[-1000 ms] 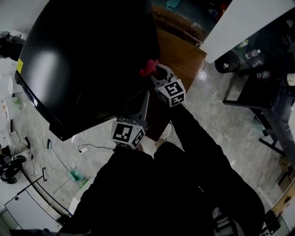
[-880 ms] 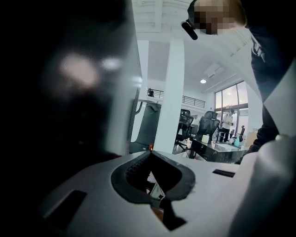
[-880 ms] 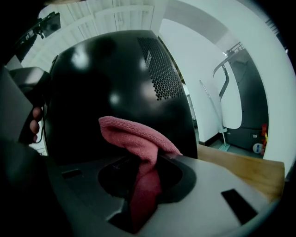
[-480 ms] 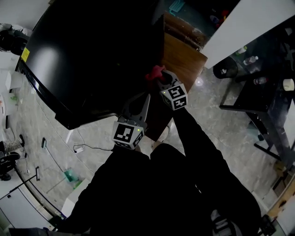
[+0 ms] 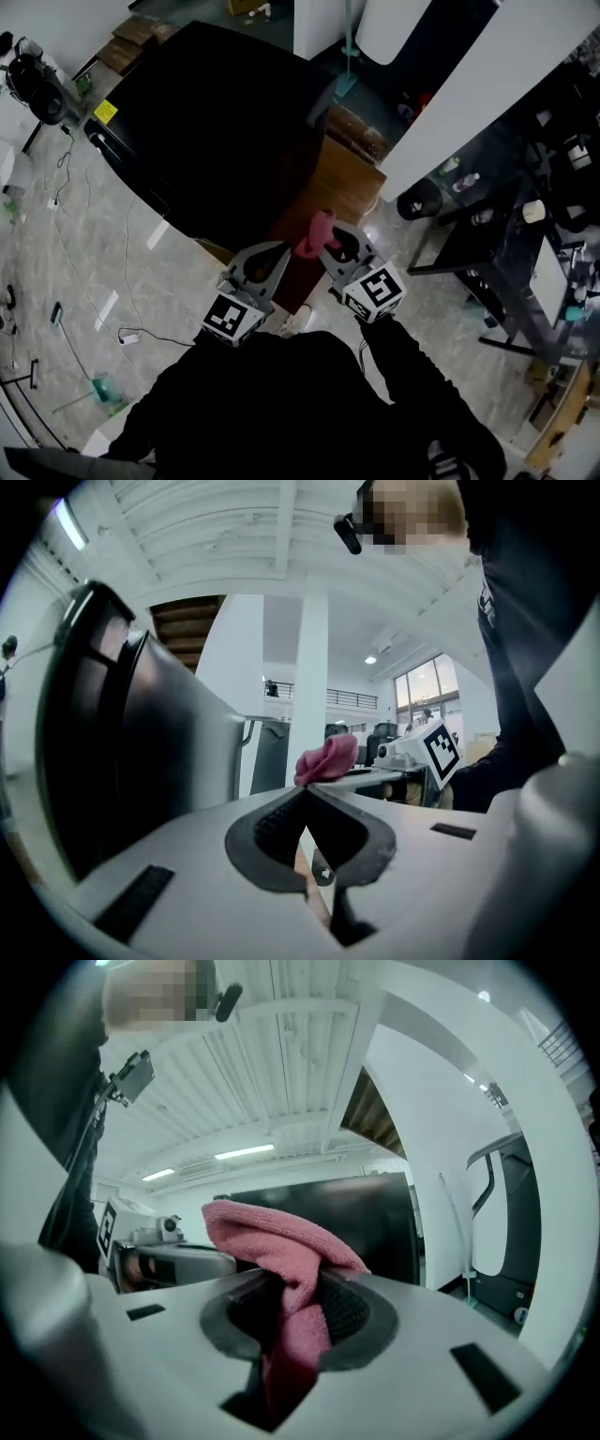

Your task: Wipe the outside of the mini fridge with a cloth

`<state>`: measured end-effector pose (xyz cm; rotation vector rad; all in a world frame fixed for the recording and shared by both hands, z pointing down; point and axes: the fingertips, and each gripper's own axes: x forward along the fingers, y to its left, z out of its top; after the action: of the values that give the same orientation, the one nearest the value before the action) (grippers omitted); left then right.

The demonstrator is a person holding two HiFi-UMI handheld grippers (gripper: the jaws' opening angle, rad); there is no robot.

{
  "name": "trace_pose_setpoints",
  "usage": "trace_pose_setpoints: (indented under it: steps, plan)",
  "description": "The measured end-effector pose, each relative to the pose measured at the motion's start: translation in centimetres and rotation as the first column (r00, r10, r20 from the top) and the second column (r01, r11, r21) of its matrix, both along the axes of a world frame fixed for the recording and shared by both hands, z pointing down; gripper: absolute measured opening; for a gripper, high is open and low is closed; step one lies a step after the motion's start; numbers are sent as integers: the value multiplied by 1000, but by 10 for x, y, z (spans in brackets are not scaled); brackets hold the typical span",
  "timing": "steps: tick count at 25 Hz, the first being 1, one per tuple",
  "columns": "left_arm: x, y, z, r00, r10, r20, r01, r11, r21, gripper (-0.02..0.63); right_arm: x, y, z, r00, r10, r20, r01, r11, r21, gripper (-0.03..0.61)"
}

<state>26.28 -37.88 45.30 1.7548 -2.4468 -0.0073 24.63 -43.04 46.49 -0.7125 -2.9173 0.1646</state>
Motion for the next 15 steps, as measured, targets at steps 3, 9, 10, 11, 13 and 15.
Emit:
trace_pose_setpoints:
  steps: [3,9,10,11,13,15]
  plan:
    - [21,16,-13,999,36,-14,-36,999,11,5,29,19,-30,1000,-15,17,16,1000,-6,98]
    - [42,59,-23,999,41,-13,-41,999,-10,5,65,63,-45,999,-45,21,45,999,0,98]
    - [44,62,-25,999,46,-3,-46,999,-11,5,69,69,-45,998,-53,29,53,999,8,98]
    - [46,65,-27,999,53,8,-53,999,-6,5,72,74,-45,998,-60,35,59,998,15,98]
    - [53,69,-28,998,59,15,-59,998,3,5,79,81,-43,997,-64,32,63,998,20,98]
    - [59,75,-26,998,56,10,-56,998,2,5,84,87,-41,998,-61,25,61,998,20,98]
